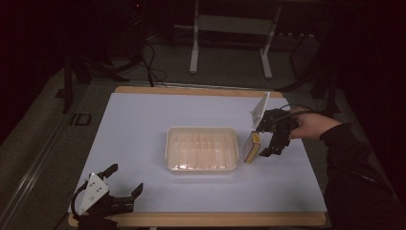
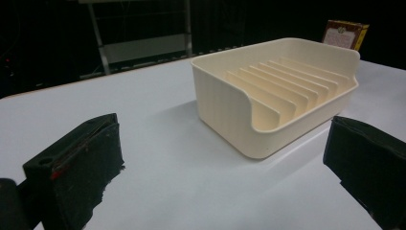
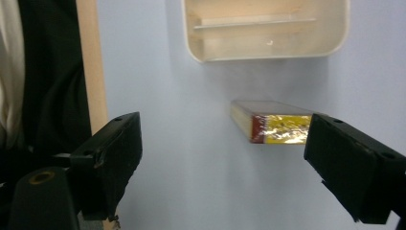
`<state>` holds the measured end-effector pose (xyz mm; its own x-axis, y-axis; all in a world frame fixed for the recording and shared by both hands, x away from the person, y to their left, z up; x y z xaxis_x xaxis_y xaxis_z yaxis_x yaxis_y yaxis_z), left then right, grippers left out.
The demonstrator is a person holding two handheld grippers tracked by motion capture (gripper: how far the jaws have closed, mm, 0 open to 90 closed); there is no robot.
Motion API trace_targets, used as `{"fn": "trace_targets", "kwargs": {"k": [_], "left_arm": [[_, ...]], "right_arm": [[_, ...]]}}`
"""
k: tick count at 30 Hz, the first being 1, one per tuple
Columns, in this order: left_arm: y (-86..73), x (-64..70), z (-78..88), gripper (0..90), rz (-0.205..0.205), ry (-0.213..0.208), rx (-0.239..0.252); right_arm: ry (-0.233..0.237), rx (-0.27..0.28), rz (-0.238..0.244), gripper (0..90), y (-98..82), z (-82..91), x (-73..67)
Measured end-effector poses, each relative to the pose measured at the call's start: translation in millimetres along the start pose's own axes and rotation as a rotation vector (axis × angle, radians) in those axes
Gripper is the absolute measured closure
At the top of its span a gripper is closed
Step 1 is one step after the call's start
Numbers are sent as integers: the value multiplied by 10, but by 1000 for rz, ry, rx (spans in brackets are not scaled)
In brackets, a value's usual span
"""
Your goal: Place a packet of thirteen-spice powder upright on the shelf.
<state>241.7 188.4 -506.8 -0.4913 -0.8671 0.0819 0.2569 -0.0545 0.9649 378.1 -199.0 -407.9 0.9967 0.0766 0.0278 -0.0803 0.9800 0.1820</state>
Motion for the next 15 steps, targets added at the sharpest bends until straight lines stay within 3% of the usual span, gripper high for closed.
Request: {"fn": "trace_targets", "kwargs": {"k": [4, 9, 15], "left_arm": [[18, -11, 17, 0, 30, -9, 18], [3, -9, 22, 0, 23, -4, 9], [-6, -17, 32, 0, 25, 0, 6]], "right_arm": [[-4, 9, -29, 128, -12, -4, 111], [-13, -6, -60, 135, -59, -95, 270], [-10, -30, -38, 142, -106, -233, 361]]}}
Point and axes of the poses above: each handheld gripper's, and its own axes: z roughly backward along the jaws, y roughly out of its top, x roughly to its right, the point moved 8 cm from there along -z, roughly forward along the jaws, and after that the axes turned 5 degrees about z, right-handed, at the moved point
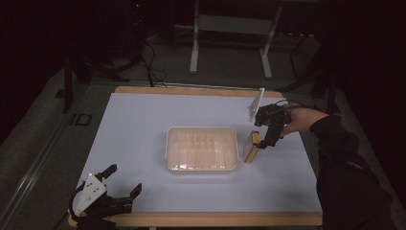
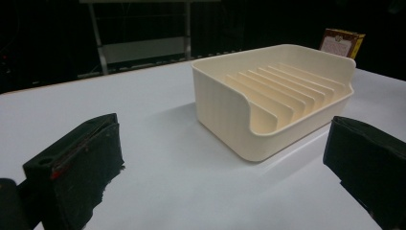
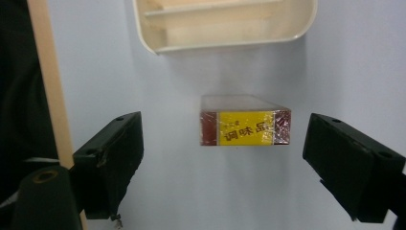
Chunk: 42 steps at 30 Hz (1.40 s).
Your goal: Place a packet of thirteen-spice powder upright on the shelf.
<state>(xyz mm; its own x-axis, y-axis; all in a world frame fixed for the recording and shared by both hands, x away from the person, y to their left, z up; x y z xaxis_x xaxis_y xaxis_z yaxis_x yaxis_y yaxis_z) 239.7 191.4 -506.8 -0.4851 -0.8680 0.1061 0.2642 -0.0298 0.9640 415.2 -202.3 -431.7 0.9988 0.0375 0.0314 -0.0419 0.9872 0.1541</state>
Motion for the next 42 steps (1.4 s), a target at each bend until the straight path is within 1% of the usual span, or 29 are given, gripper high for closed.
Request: {"fn": "trace_targets", "kwargs": {"k": [2, 6, 9, 12, 14, 16, 19, 20, 25, 26, 28, 29, 30, 33, 34, 36, 39, 40, 42], "left_arm": [[-4, -3, 3, 0, 2, 2, -1], [-15, -5, 7, 0, -1, 5, -7], [-23, -5, 8, 0, -4, 8, -12], [-25, -9, 13, 0, -5, 11, -13], [-27, -12, 18, 0, -4, 13, -13], [-29, -14, 22, 0, -1, 15, -13], [-38, -21, 24, 0, -2, 19, -21], [-39, -21, 25, 0, -2, 19, -22], [-38, -17, 28, 0, -5, 20, -21], [-37, -16, 28, 0, -4, 19, -20], [-36, -15, 27, 0, -4, 19, -20], [-36, -15, 27, 0, -4, 19, -20], [-34, -15, 26, 0, -3, 19, -19], [-34, -10, 27, 0, -6, 18, -19], [-34, -10, 27, 0, -6, 18, -19], [-35, -9, 30, 0, -9, 18, -21], [-32, -9, 31, 0, -8, 18, -19], [-32, -9, 30, 0, -8, 17, -19], [-33, -6, 27, 0, -9, 16, -19]], "right_arm": [[2, -7, -4, 146, -20, -66, 39], [0, -5, 6, 150, -27, -135, 80], [-6, -15, 19, 153, -37, -208, 111], [-2, -27, 20, 154, -56, -282, 132], [-3, -33, 19, 154, -64, -298, 137], [2, -37, 20, 179, -79, -349, 146], [3, -38, 19, 183, -84, -379, 150], [-1, -41, 18, 211, -89, -410, 160], [9, -47, 22, 225, -94, -449, 153], [14, -51, 23, 260, -96, -457, 150], [18, -77, 18, 310, -114, -480, 148], [18, -77, 18, 310, -114, -480, 148], [18, -89, 10, 316, -118, -494, 150], [14, -105, 24, 318, -113, -483, 144], [14, -105, 33, 319, -111, -477, 141], [13, -102, 34, 319, -106, -462, 136], [10, -74, 33, 319, -81, -370, 127], [7, -72, 37, 320, -76, -345, 125], [14, -71, 36, 320, -68, -273, 99]]}}
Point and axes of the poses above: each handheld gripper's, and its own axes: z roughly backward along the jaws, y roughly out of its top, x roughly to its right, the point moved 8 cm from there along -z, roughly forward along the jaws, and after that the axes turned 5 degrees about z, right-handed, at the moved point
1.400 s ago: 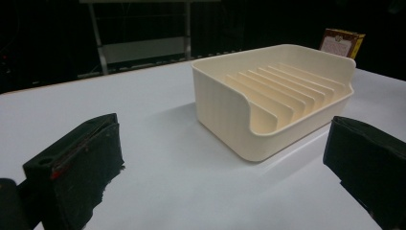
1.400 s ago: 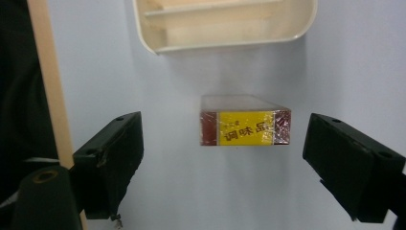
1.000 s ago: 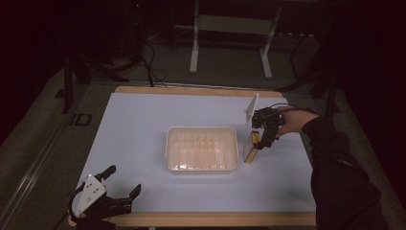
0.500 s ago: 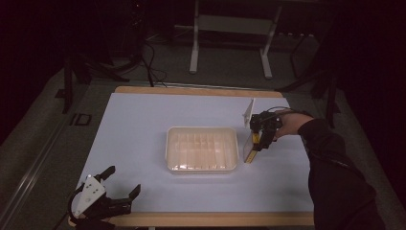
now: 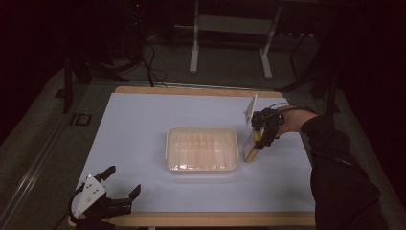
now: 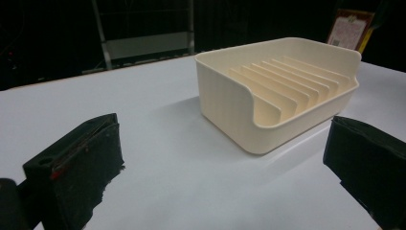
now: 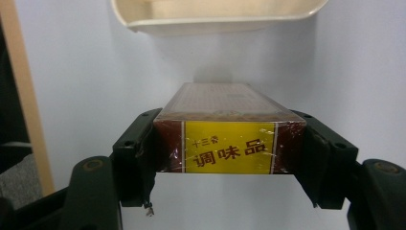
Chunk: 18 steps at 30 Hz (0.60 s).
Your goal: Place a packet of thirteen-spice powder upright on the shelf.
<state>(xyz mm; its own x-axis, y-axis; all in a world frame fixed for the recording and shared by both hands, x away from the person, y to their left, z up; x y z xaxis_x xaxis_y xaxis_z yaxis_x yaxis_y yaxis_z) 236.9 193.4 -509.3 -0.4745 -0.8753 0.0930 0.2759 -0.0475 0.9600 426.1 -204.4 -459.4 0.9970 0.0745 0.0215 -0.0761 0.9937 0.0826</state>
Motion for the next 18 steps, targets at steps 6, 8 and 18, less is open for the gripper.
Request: {"fn": "trace_targets", "kwargs": {"k": [6, 8, 18], "left_arm": [[3, 4, 6, 0, -2, 1, 2], [3, 1, 5, 0, -2, 1, 2], [10, 5, 2, 0, -4, 1, 6]], "right_arm": [[-8, 30, 18, 320, 25, 202, -50], [-13, 43, 23, 320, 33, 248, -55], [-48, 92, 46, 320, 77, 504, -100]]}}
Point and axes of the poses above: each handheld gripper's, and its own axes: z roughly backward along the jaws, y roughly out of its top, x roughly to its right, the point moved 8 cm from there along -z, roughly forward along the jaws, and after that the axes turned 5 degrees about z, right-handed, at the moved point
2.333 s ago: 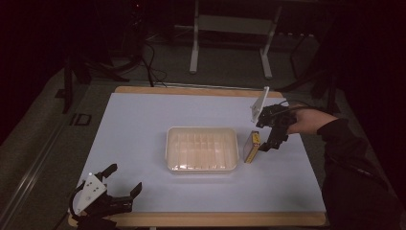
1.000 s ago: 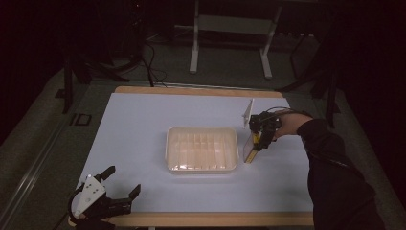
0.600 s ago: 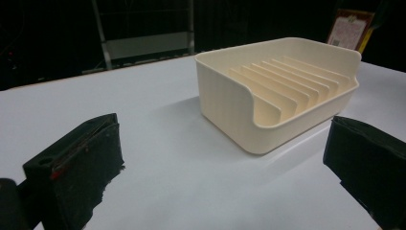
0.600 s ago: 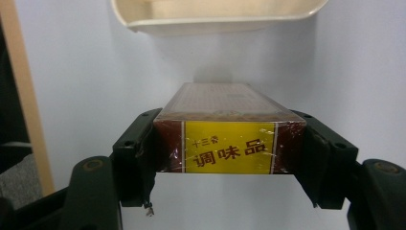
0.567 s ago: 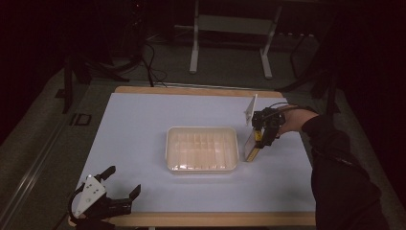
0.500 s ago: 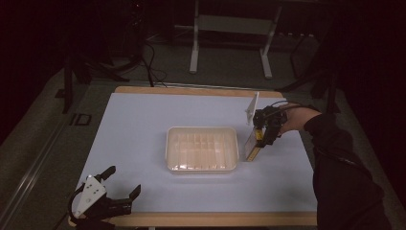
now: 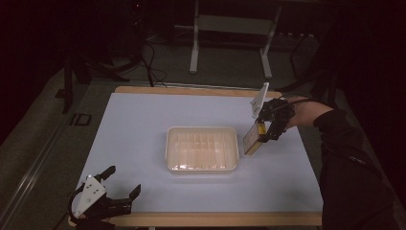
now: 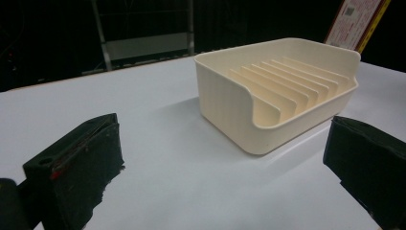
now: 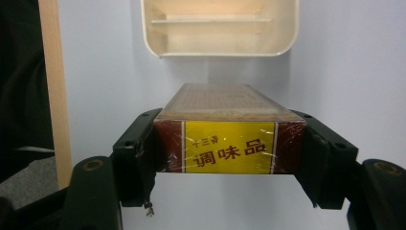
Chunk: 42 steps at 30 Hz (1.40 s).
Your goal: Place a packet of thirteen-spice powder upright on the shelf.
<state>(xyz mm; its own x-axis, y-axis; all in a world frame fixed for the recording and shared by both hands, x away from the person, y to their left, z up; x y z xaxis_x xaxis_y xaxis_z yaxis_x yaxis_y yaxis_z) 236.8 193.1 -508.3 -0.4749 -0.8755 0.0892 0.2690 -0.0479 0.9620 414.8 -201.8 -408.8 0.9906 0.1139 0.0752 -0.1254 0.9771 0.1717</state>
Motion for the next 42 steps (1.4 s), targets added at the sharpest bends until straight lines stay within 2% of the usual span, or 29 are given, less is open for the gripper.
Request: {"fn": "trace_targets", "kwargs": {"k": [5, 13, 15, 18, 22, 26, 29, 30, 42], "left_arm": [[-1, 5, -6, 0, 0, -5, 1], [-14, 30, -25, 0, -20, -20, -2], [-16, 59, -31, 0, -17, -44, 2], [-10, 100, -35, 0, -73, -55, 14], [-18, 114, -43, 0, -100, -66, 16], [-49, 148, -55, 0, -106, -98, 0], [-63, 191, -71, 0, -127, -118, -9], [-64, 198, -73, 0, -131, -122, -11], [-55, 250, -68, 0, -138, -158, 6]], "right_arm": [[-20, 28, 9, 321, 71, 168, -21], [-32, 70, 41, 321, 219, 287, -48], [-30, 76, 47, 321, 260, 295, -59], [-31, 87, 56, 321, 319, 301, -60], [-30, 107, 68, 320, 402, 308, -67], [-29, 113, 90, 320, 486, 311, -81], [-23, 111, 107, 321, 549, 302, -112], [-26, 112, 122, 321, 578, 293, -117], [-11, 156, 155, 321, 898, 272, -149]]}}
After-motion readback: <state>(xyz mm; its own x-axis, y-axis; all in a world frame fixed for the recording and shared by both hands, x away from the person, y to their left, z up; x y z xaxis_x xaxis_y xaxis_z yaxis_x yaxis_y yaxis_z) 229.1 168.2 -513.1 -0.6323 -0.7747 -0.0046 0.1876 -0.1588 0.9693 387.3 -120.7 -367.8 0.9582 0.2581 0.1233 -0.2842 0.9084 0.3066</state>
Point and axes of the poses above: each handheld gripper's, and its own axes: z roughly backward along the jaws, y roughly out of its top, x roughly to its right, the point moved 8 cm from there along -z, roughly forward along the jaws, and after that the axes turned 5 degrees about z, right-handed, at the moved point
